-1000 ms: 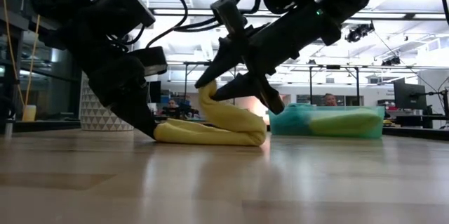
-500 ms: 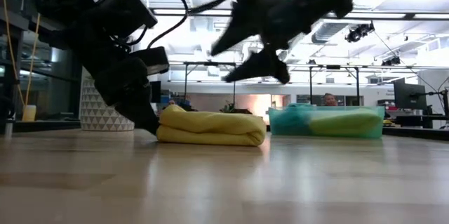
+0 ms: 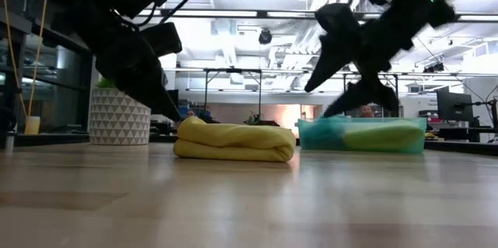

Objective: Fold microfiber towels
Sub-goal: Put the yellow towel into the bin

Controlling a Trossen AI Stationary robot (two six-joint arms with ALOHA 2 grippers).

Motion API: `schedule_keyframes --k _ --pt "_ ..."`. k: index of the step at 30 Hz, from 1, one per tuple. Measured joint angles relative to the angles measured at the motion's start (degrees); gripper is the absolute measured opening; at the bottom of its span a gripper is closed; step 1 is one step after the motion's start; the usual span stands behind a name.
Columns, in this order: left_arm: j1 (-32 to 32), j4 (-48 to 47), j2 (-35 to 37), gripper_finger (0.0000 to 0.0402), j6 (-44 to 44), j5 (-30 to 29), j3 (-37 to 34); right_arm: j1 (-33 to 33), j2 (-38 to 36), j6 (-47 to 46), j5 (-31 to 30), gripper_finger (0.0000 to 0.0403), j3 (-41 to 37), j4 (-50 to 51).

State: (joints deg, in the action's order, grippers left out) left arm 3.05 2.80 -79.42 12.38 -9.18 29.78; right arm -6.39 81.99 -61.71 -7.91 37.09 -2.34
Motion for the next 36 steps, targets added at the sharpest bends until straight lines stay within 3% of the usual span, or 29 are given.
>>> schedule_keyframes --k 5,9,14,22,36 --pt "0.0 1.31 -3.11 0.0 -1.07 1.66 0.0 -0.29 0.72 -17.74 1.33 0.0248 -8.94 -16.93" --pt "0.0 2.97 -6.4 0.0 -1.05 2.71 -0.02 -1.45 3.24 -22.0 2.8 0.0248 -10.0 -20.47" --pt "-0.02 5.41 -10.12 0.0 0.73 4.48 -0.07 -2.84 8.65 -22.91 5.08 0.0248 -6.64 -20.23" --pt "-0.25 9.22 -13.32 0.0 3.53 6.65 0.09 -1.99 17.83 -22.89 1.07 0.0248 -0.5 -20.6" --pt "-1.46 12.25 -14.35 0.0 6.51 6.39 0.04 -1.9 22.1 -24.87 -1.65 0.0248 3.55 -20.91"
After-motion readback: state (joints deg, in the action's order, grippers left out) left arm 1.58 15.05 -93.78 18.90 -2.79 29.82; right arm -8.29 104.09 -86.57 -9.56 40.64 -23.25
